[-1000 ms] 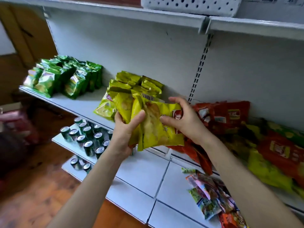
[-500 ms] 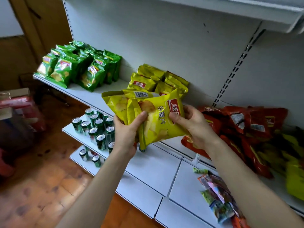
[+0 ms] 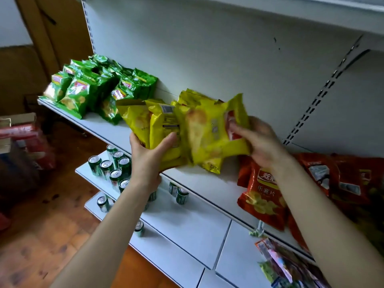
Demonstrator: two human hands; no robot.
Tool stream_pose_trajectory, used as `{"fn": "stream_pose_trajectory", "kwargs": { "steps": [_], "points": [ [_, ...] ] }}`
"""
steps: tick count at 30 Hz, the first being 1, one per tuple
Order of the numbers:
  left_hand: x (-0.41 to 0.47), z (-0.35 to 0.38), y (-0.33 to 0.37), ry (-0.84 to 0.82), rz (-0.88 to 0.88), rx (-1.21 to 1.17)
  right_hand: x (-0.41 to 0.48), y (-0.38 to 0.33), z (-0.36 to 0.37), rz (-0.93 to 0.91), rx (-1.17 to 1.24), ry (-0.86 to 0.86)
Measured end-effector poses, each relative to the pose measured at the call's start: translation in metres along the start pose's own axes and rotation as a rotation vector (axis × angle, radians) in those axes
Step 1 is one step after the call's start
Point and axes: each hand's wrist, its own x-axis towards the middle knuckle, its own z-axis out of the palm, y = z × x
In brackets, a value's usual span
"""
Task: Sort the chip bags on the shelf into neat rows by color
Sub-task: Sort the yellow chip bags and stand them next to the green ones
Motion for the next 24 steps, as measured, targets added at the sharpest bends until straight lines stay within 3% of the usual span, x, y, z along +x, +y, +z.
{"fn": "stream_pose_trajectory", "kwargs": {
  "steps": [3,5,11,13,16,18,22,24],
  "points": [
    [0.017,-0.015,0.004,0.039,0.001,0.008,0.019,-0.014,-0.030,-0.122,-0.221,0.252],
    [0.028,-0.025,0.007,0.056,-0.010,0.023,0.029,-0.012,-0.042,-0.133,-0.394,0.290],
    [0.059,-0.044,0.010,-0.019,-0.098,0.026,0.053,0.011,-0.017,0.075,-0.858,-0.049],
    [0.069,-0.050,0.013,-0.050,-0.119,0.028,0.064,0.024,-0.003,0.081,-1.095,-0.077],
    [0.083,-0.060,0.014,-0.112,-0.144,0.044,0.079,0.042,0.009,0.102,-1.211,-0.070],
    [0.090,-0.066,0.014,-0.151,-0.156,0.052,0.077,0.046,0.014,0.107,-1.252,0.021],
    [0.102,-0.073,0.011,-0.209,-0.181,0.050,0.042,0.054,0.031,-0.123,-1.366,0.332],
    [0.106,-0.075,0.008,-0.228,-0.195,0.052,0.015,0.071,0.042,-0.165,-1.325,0.386]
  ]
}}
